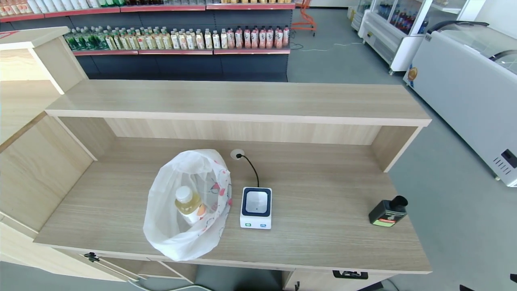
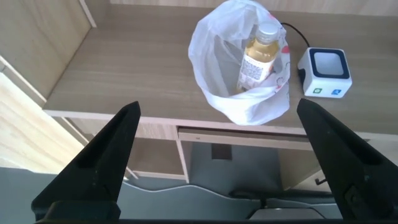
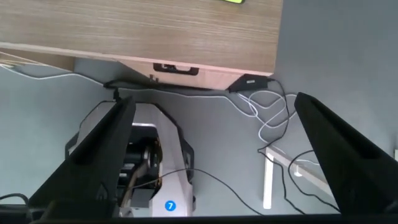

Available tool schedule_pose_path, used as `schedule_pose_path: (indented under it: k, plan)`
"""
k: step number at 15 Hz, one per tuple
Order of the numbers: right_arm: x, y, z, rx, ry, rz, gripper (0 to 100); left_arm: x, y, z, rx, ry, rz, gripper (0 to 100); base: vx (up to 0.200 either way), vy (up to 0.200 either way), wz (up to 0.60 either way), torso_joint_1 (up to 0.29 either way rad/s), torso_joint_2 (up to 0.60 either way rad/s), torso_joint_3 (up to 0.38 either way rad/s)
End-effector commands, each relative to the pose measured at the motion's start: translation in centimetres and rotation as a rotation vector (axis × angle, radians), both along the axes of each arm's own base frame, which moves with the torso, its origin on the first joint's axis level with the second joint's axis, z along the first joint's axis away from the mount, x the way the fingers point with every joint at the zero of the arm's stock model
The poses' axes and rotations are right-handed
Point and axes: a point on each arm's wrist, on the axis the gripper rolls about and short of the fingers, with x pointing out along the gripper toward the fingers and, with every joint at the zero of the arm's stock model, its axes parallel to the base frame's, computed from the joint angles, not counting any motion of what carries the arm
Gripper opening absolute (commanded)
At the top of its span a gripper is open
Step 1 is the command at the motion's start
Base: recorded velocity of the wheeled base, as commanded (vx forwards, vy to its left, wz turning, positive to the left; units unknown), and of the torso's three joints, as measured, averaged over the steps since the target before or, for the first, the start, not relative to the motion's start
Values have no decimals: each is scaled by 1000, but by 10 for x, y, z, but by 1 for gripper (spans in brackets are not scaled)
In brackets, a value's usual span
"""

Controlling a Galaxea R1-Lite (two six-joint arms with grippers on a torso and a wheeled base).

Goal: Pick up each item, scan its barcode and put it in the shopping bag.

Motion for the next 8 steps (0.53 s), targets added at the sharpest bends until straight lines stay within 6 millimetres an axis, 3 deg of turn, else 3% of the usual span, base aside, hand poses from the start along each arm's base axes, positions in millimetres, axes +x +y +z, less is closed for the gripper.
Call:
schedule_pose_path:
  k: [1,3,5,8]
  plan:
    - [4,-1,0,-4,23,-7,100,0,0,0,0,0,0,100,0,-200,0,2,7,2]
    - [15,-1,3,-16,53,-1,100,0,0,0,-2,0,0,100,0,-200,0,0,5,-5]
    - [32,-2,10,-52,90,19,100,0,0,0,-2,0,0,100,0,0,0,0,0,0]
    - [76,-6,18,-209,157,51,100,0,0,0,-2,0,0,100,0,0,0,0,0,0]
